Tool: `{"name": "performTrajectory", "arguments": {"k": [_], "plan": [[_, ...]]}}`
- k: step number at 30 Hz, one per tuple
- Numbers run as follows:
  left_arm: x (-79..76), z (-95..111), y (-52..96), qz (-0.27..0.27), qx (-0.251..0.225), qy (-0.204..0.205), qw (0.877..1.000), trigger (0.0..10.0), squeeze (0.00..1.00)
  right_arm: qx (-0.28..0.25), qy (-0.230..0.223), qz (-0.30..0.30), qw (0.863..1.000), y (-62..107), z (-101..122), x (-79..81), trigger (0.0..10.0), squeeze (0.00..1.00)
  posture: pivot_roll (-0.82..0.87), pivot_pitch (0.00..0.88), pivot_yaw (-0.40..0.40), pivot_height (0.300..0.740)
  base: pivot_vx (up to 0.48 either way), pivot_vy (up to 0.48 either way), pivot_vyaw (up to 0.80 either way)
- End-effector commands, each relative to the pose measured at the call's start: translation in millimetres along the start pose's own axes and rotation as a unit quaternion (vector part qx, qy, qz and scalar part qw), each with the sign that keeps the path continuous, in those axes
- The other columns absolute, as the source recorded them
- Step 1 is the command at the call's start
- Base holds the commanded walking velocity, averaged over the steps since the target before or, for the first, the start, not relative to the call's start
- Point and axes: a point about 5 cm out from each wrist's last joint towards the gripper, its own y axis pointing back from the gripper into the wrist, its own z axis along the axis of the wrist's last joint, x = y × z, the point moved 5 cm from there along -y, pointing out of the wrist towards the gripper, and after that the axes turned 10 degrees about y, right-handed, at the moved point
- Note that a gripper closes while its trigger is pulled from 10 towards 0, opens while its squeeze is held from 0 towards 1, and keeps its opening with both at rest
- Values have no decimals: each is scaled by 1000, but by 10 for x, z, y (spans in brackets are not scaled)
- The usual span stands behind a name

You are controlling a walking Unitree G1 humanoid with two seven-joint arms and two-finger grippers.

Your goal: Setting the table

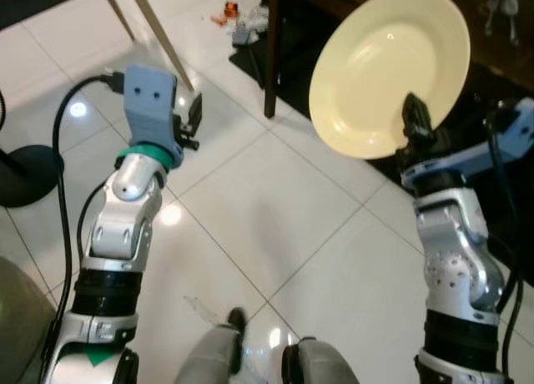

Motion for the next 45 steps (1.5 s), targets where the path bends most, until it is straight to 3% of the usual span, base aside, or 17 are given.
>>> {"name": "performTrajectory", "arguments": {"k": [1,34,45], "plan": [[105,-64,31,17,10,-8,1000,10000,0,0,-6,12,1000,6,-9,70,10000,0,5,67,27,740,0,0,794],[145,-45,11,36,-4,-12,999,10000,0,2,-7,36,999,5,-11,134,10000,0,2,62,22,740,0,0,789],[127,-43,-28,43,-8,-8,999,10000,0,1,-3,32,999,9,-11,133,10000,0,0,67,22,740,431,0,0]]}}
